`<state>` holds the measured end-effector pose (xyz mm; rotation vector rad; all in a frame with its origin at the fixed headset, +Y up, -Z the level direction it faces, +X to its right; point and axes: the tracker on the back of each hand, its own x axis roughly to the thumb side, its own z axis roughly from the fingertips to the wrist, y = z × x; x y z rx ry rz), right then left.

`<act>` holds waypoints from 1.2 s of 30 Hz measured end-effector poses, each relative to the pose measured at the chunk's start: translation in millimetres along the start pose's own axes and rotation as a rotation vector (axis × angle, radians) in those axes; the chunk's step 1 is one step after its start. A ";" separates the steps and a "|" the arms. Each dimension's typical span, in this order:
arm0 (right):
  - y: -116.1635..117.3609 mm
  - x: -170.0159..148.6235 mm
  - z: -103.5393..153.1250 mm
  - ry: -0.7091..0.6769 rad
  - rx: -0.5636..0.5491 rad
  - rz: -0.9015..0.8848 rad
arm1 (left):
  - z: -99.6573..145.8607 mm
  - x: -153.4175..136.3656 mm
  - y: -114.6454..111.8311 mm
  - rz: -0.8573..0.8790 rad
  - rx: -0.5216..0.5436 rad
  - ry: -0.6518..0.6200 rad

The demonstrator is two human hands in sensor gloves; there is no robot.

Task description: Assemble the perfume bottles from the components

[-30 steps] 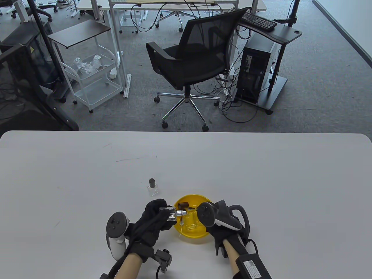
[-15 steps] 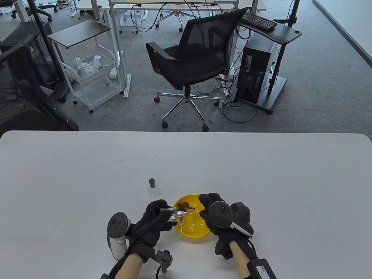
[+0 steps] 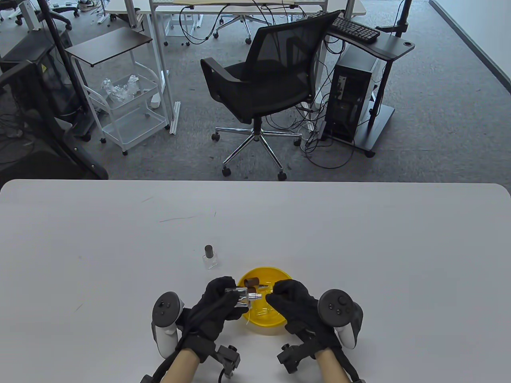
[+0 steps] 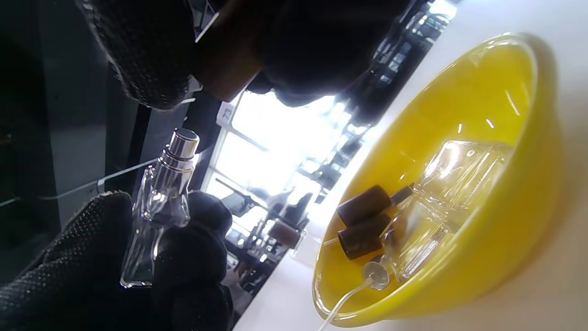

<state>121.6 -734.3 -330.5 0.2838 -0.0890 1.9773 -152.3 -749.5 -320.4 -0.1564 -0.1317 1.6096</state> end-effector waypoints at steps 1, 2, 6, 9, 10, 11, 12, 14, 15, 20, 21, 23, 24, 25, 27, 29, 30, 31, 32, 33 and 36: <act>-1.5 -1.8 1.7 0.019 -0.003 -0.023 | -0.1 -0.3 -2.2 0.002 -0.010 0.001; -2.2 -3.4 2.5 0.023 -0.002 -0.039 | -0.2 -0.5 -4.0 0.004 -0.018 0.001; 0.3 -6.1 1.7 0.032 0.030 -0.063 | 0.2 -1.0 -9.9 0.009 -0.038 -0.003; 4.4 -6.5 1.7 0.030 0.031 -0.067 | 0.6 -1.7 -11.9 0.012 -0.043 -0.001; 5.4 -6.7 2.2 0.034 0.022 -0.078 | 0.6 -1.8 -11.8 0.008 -0.039 -0.001; 6.6 -6.9 2.5 0.032 0.015 -0.093 | -0.1 -2.3 -11.5 0.004 -0.046 0.001; 8.2 -6.7 2.9 0.030 0.027 -0.112 | -0.3 -2.5 -11.7 0.001 -0.049 0.001; 10.2 -5.1 4.1 0.024 0.035 -0.132 | -0.6 -3.6 -12.9 -0.016 -0.050 0.005; 11.9 -3.0 4.8 0.017 0.039 -0.143 | -0.7 -4.2 -14.0 -0.029 -0.054 0.006; 20.9 10.6 10.2 -0.017 0.026 -0.041 | 0.5 -5.9 -21.6 -0.072 -0.059 0.001; 22.7 13.4 9.0 -0.057 0.038 -0.012 | -0.5 -6.3 -23.6 -0.089 -0.078 -0.005; 24.8 18.4 12.2 -0.079 0.038 0.056 | 0.6 -6.7 -24.1 -0.110 -0.078 0.001; 26.3 20.1 12.5 -0.096 0.052 0.053 | 0.6 -6.8 -24.5 -0.115 -0.084 0.006; 28.8 22.2 11.8 -0.120 0.105 0.018 | 0.7 -7.4 -24.7 -0.122 -0.090 0.016; 31.7 24.3 11.8 -0.147 0.174 -0.011 | 0.6 -7.7 -24.8 -0.122 -0.100 0.029; 35.1 27.4 12.2 -0.155 0.267 0.028 | 0.4 -8.6 -25.2 -0.129 -0.127 0.047; 35.4 28.8 11.9 -0.177 0.322 0.111 | 0.1 -9.3 -24.5 -0.130 -0.124 0.052; 36.0 30.0 12.2 -0.191 0.358 0.184 | -1.0 -9.9 -24.2 -0.128 -0.136 0.056; 38.3 31.8 12.6 -0.199 0.385 0.275 | -1.7 -10.6 -24.7 -0.126 -0.162 0.063; 40.0 32.9 13.2 -0.202 0.382 0.345 | -2.2 -11.5 -25.8 -0.124 -0.184 0.071; 45.0 35.4 17.0 -0.214 0.278 0.529 | -3.1 -13.1 -27.7 -0.106 -0.209 0.073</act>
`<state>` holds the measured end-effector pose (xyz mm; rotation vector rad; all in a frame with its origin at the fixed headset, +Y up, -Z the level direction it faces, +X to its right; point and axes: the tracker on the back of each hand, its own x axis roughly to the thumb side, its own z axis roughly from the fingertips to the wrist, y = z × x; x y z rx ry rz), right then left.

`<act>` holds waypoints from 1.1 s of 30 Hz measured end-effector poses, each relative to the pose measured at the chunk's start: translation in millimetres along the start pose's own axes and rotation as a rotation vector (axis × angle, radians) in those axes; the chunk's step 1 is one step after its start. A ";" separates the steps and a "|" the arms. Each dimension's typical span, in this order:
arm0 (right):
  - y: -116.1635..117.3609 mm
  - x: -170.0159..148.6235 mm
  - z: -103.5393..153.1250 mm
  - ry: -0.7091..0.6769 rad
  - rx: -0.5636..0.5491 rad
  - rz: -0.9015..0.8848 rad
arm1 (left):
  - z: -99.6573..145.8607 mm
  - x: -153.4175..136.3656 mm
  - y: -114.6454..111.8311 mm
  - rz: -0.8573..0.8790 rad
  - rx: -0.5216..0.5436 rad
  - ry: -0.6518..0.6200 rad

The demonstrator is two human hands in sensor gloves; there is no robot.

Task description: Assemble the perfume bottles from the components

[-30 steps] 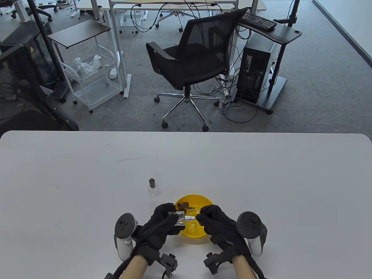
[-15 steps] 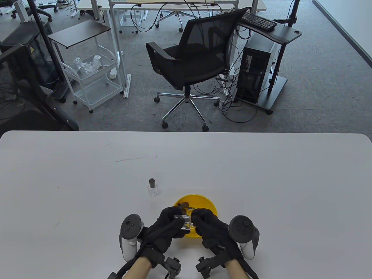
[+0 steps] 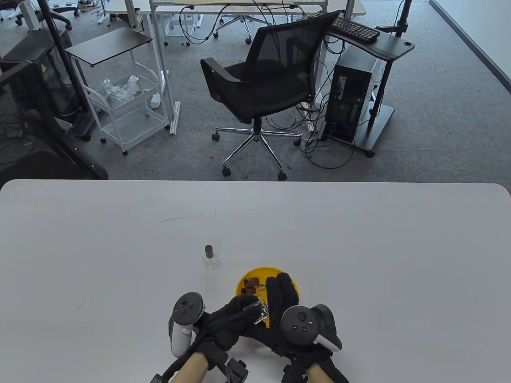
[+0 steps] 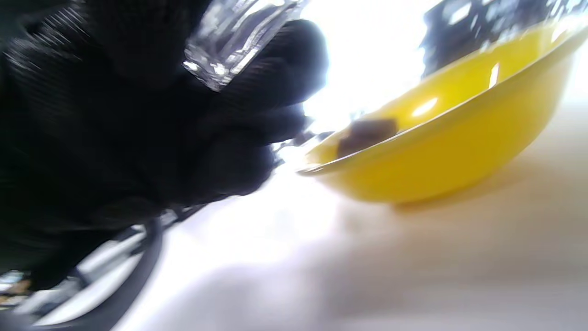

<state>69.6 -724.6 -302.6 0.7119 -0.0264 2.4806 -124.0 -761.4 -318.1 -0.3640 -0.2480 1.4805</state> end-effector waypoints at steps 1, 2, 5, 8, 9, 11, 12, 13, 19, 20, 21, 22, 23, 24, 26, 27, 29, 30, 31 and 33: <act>0.8 1.1 -0.2 0.005 0.001 0.028 | -0.2 0.5 -0.6 0.006 -0.012 -0.002; 2.3 4.0 -0.8 0.028 0.011 0.078 | -0.5 1.3 -2.9 -0.002 -0.037 -0.004; 4.9 6.0 1.2 0.036 -0.041 0.164 | -0.4 2.2 -5.3 -0.017 -0.024 -0.006; 7.0 5.5 1.2 0.026 -0.079 0.147 | -0.2 2.9 -4.3 -0.054 -0.029 -0.008; 6.9 5.6 1.5 0.025 -0.098 0.152 | 0.1 3.3 -4.6 -0.056 -0.024 -0.009; 5.3 6.8 1.7 0.010 -0.129 0.188 | 0.4 4.5 -6.1 -0.068 -0.026 -0.014; 4.8 7.2 1.7 0.007 -0.129 0.198 | 0.5 4.8 -6.6 -0.072 -0.027 -0.016; 3.1 8.3 2.5 0.000 -0.140 0.224 | 0.5 5.1 -7.3 -0.064 -0.027 -0.023; -0.5 10.0 1.8 -0.008 -0.166 0.247 | 1.0 6.4 -7.9 -0.063 -0.002 -0.032; -0.8 9.0 1.5 -0.010 -0.163 0.238 | 1.5 7.2 -7.7 -0.069 0.013 -0.031; -1.5 6.8 1.6 -0.019 -0.148 0.218 | 2.0 8.4 -7.8 -0.083 0.022 -0.037; -2.4 5.1 1.2 -0.029 -0.142 0.200 | 2.4 9.0 -7.9 -0.093 0.027 -0.039; -4.3 2.1 0.8 -0.035 -0.121 0.152 | 2.8 9.7 -7.9 -0.103 0.031 -0.044; -5.6 0.3 0.6 -0.038 -0.110 0.114 | 3.0 10.0 -7.6 -0.107 0.038 -0.048; -9.3 -2.5 0.6 -0.042 -0.115 0.030 | 3.2 10.5 -7.5 -0.103 0.042 -0.052; -11.2 -3.4 0.5 -0.041 -0.115 0.014 | 3.2 10.8 -6.7 -0.103 0.051 -0.061; -17.5 -6.9 1.2 -0.042 -0.136 -0.031 | 4.9 11.5 -2.3 -0.119 0.088 -0.053; -20.6 -10.0 2.4 -0.050 -0.183 -0.071 | 5.0 11.9 1.4 -0.112 0.104 -0.066; -23.4 -12.4 1.3 -0.053 -0.209 -0.143 | 4.9 13.1 3.6 -0.092 0.085 -0.072; -28.3 -15.8 -0.2 -0.036 -0.192 -0.251 | 6.1 17.1 5.4 -0.059 0.072 -0.087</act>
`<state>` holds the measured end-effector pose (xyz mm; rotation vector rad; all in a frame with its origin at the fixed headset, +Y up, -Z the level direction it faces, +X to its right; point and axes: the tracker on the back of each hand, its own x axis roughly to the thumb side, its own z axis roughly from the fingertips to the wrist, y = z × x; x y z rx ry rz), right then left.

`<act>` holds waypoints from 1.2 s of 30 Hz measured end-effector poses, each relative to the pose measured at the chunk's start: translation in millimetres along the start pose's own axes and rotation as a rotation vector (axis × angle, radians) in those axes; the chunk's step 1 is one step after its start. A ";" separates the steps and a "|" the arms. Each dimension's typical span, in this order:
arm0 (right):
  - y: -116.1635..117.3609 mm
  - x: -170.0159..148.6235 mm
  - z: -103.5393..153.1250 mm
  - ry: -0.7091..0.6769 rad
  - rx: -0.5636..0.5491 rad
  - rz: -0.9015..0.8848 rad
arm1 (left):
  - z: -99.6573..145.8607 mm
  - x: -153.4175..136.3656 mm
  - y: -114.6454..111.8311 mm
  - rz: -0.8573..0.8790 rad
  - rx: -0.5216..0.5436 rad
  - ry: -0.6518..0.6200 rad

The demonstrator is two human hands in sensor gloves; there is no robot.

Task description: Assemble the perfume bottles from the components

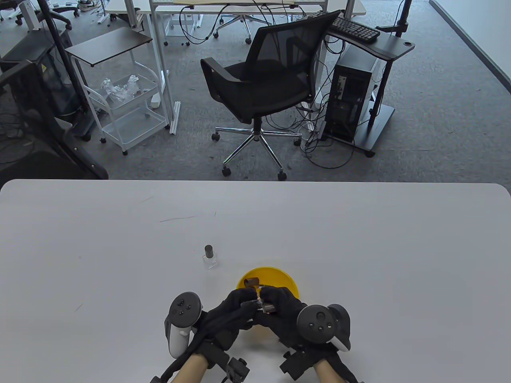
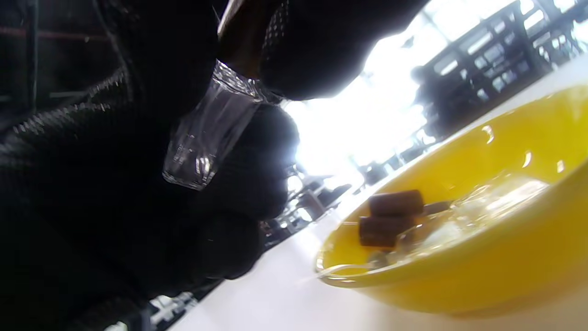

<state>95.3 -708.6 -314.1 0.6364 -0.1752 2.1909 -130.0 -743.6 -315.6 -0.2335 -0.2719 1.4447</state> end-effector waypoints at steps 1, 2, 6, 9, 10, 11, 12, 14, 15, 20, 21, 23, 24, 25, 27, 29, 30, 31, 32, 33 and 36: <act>-2.5 -1.1 -1.2 0.006 -0.002 -0.034 | 0.6 1.8 0.8 0.000 0.015 -0.007; -5.7 -2.6 -2.4 0.017 -0.002 -0.068 | 1.4 4.1 2.8 -0.019 0.039 -0.014; -20.5 -5.5 -3.8 0.044 -0.049 -0.012 | 3.7 7.4 18.5 -0.094 0.119 -0.017; -38.3 -7.8 -6.4 0.072 -0.095 0.085 | 6.3 8.9 36.6 -0.122 0.192 -0.021; -43.6 -9.5 -8.3 0.083 -0.105 0.086 | 7.3 8.8 42.2 -0.134 0.216 -0.021; -45.7 -10.3 -9.4 0.088 -0.108 0.087 | 7.9 8.4 45.3 -0.138 0.228 -0.019; -51.7 -12.3 -12.1 0.105 -0.116 0.101 | 8.0 7.9 49.9 -0.148 0.243 -0.020; -62.4 -15.2 -17.6 0.135 -0.130 0.157 | 8.7 7.4 56.1 -0.172 0.265 -0.018; -68.0 -16.5 -20.9 0.153 -0.135 0.192 | 9.1 7.4 58.8 -0.187 0.276 -0.019; -85.0 -26.3 -34.6 0.238 -0.122 0.338 | 11.1 10.9 66.9 -0.257 0.306 -0.033; -86.8 -29.1 -37.0 0.257 -0.118 0.364 | 11.5 11.7 68.1 -0.268 0.311 -0.037; -89.4 -36.2 -42.5 0.297 -0.114 0.418 | 12.2 13.3 69.9 -0.289 0.318 -0.041; -89.8 -39.5 -44.7 0.318 -0.111 0.438 | 12.5 13.6 70.6 -0.300 0.322 -0.042; -89.8 -43.7 -47.6 0.343 -0.105 0.460 | 12.7 13.8 71.5 -0.316 0.326 -0.044; -88.6 -53.1 -53.1 0.402 -0.088 0.520 | 13.0 13.3 73.2 -0.350 0.334 -0.047; -86.5 -61.1 -57.4 0.441 -0.077 0.565 | 13.2 12.7 74.8 -0.379 0.337 -0.046; -85.3 -64.5 -59.4 0.457 -0.067 0.584 | 13.4 12.7 75.2 -0.388 0.337 -0.049; -84.4 -67.1 -60.9 0.470 -0.059 0.599 | 13.5 12.7 75.5 -0.395 0.337 -0.052; -82.9 -71.3 -63.2 0.492 -0.045 0.622 | 13.7 13.0 75.8 -0.402 0.339 -0.053; -81.9 -74.1 -64.5 0.510 -0.037 0.637 | 13.7 13.1 75.9 -0.405 0.339 -0.054; -78.5 -82.6 -67.6 0.550 -0.033 0.675 | 13.8 13.4 76.1 -0.411 0.340 -0.058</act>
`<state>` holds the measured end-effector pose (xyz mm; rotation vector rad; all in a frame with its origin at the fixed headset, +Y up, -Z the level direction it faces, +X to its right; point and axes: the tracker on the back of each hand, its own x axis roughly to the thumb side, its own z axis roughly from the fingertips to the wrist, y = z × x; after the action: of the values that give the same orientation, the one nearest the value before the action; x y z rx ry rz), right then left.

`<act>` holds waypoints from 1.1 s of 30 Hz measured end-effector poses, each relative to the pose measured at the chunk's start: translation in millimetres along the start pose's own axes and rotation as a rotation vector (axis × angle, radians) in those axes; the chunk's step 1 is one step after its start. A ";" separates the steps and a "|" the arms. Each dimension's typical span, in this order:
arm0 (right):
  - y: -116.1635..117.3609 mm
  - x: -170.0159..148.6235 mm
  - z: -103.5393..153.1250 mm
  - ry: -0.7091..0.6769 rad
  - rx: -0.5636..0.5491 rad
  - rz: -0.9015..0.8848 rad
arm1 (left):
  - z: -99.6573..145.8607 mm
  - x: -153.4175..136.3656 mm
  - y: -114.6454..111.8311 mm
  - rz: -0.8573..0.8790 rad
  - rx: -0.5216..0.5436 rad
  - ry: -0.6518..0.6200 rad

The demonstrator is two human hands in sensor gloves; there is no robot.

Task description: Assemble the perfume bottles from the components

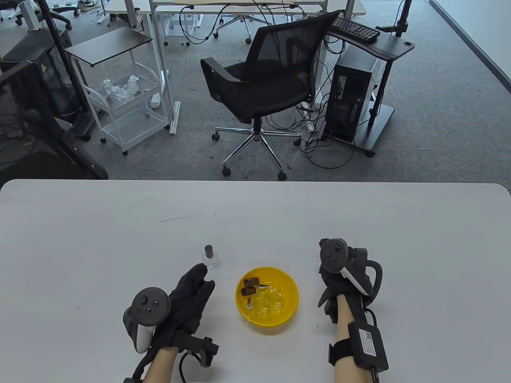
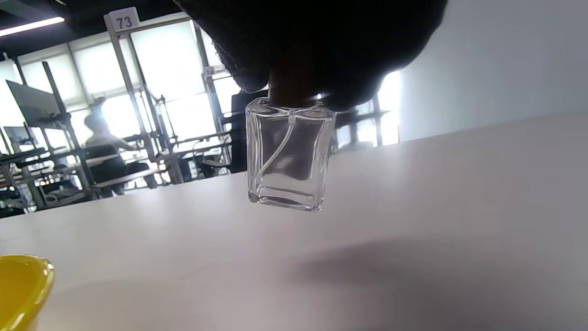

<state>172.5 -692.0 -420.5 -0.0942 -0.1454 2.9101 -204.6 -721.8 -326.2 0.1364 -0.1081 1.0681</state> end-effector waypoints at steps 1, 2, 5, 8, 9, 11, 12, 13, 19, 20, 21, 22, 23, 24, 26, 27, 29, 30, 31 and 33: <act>3.1 -0.4 -2.1 0.004 0.008 0.012 | 0.0 -0.1 0.0 0.002 -0.002 -0.001; 5.0 -0.7 -3.0 0.010 0.013 0.022 | 0.1 0.1 -0.1 0.003 -0.002 -0.001; 13.6 -1.3 -6.6 0.021 0.037 0.058 | -0.1 -0.7 -1.1 -0.003 -0.012 0.002; 19.0 -1.3 -8.7 0.026 0.056 0.077 | -0.6 -1.2 -2.3 -0.012 -0.021 0.003; 21.1 -1.0 -9.5 0.028 0.060 0.081 | -0.7 -1.2 -2.8 -0.014 -0.024 0.002; 24.0 -0.3 -10.5 0.028 0.066 0.087 | -0.7 -0.9 -3.3 -0.020 -0.027 0.001; 25.8 0.2 -10.9 0.027 0.070 0.094 | -0.6 -0.6 -3.3 -0.022 -0.028 0.001; 26.5 0.4 -11.1 0.027 0.072 0.096 | -0.5 -0.7 -3.4 -0.023 -0.029 0.001; 27.3 3.5 -11.0 0.023 0.078 0.112 | -0.1 0.2 -3.5 -0.028 -0.029 0.002; 26.3 4.2 -10.4 0.021 0.089 0.123 | -0.1 0.3 -3.4 -0.027 -0.028 0.002; 25.2 4.7 -9.9 0.018 0.091 0.128 | -0.1 0.3 -3.3 -0.026 -0.028 0.001; 22.5 6.1 -8.5 0.010 0.079 0.137 | -0.1 0.4 -3.3 -0.025 -0.027 0.001; 20.4 7.3 -7.2 -0.001 0.067 0.141 | -0.1 0.3 -3.2 -0.024 -0.027 0.002; 17.8 9.4 -5.7 -0.019 0.053 0.145 | -0.1 0.5 -3.2 -0.022 -0.026 0.002; 12.7 15.1 -1.6 -0.068 0.031 0.145 | 0.0 0.7 -3.0 -0.022 -0.025 0.002; 9.4 20.2 2.0 -0.106 0.015 0.145 | 0.0 0.8 -3.0 -0.021 -0.025 0.001; 5.1 31.2 9.9 -0.181 -0.002 0.123 | 0.1 1.2 -3.1 -0.022 -0.026 -0.001; 3.9 35.7 13.1 -0.210 -0.006 0.113 | 0.1 1.3 -3.2 -0.024 -0.026 -0.002; 2.9 41.7 17.3 -0.246 -0.003 0.100 | 0.2 1.5 -3.3 -0.026 -0.026 -0.004; 2.7 52.5 25.0 -0.309 0.005 0.091 | 0.1 1.5 -3.4 -0.027 -0.027 -0.007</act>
<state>118.9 -685.0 -398.7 0.3604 -0.1882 2.9957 -200.9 -722.1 -326.1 0.1174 -0.1267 1.0388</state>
